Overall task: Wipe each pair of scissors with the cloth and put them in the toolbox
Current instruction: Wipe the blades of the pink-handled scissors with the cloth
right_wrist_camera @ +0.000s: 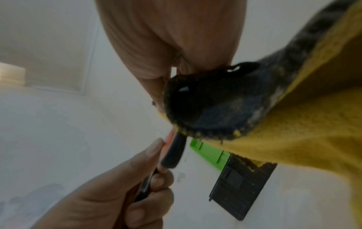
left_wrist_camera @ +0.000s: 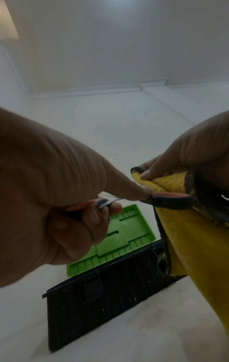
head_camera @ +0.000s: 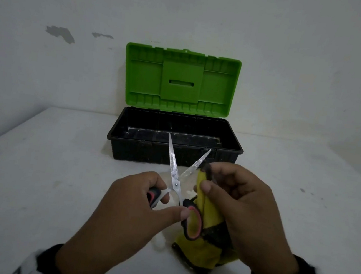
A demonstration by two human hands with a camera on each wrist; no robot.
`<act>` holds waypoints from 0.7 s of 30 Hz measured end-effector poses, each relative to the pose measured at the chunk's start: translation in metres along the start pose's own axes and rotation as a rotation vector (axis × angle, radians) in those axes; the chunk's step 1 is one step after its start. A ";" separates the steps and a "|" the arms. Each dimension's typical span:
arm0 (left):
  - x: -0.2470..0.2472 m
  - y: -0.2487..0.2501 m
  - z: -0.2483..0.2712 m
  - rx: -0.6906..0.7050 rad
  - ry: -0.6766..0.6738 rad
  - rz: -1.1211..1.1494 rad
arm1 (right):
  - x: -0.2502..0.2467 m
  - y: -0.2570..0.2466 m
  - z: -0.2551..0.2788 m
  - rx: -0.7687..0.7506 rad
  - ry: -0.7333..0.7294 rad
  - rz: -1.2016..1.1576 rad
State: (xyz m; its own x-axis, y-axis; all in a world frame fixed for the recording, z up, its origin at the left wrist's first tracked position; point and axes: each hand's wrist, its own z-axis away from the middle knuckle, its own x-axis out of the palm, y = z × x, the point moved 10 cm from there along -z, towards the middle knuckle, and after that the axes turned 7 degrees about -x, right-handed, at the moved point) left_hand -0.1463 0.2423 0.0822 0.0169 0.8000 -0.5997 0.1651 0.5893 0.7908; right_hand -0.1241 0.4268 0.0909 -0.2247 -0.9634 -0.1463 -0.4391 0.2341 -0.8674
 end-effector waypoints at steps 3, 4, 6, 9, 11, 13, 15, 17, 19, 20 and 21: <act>-0.001 0.001 0.001 0.025 0.001 0.015 | 0.007 0.005 0.002 0.060 0.022 -0.054; -0.001 0.000 0.001 0.024 0.002 0.017 | 0.010 0.006 0.003 0.073 0.023 -0.051; 0.000 -0.002 0.000 0.020 0.000 -0.012 | 0.013 0.008 0.005 0.092 0.036 -0.048; -0.001 -0.002 -0.002 0.027 0.011 -0.013 | 0.011 0.012 0.008 0.099 0.087 -0.015; 0.000 -0.001 -0.003 0.024 0.014 -0.030 | 0.009 0.015 0.009 0.107 0.110 0.031; 0.000 -0.001 -0.004 0.017 0.020 -0.066 | 0.011 0.017 0.009 0.129 0.089 0.078; -0.001 -0.003 -0.005 0.013 0.031 -0.063 | 0.018 0.017 0.010 0.157 0.032 0.097; -0.002 -0.004 -0.007 0.019 0.035 -0.038 | 0.023 0.016 0.012 0.173 -0.005 0.101; -0.001 -0.005 -0.007 0.022 0.028 -0.057 | 0.027 0.018 0.013 0.189 -0.019 0.099; -0.001 -0.005 -0.008 0.029 0.029 -0.070 | 0.028 0.019 0.013 0.199 -0.018 0.100; 0.000 -0.006 -0.008 0.038 0.031 -0.080 | 0.028 0.020 0.013 0.208 -0.015 0.106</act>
State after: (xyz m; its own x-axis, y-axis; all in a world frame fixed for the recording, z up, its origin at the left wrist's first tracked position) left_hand -0.1550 0.2395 0.0789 -0.0281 0.7538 -0.6565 0.2017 0.6475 0.7349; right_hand -0.1277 0.4023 0.0629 -0.2468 -0.9368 -0.2478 -0.2248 0.3041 -0.9257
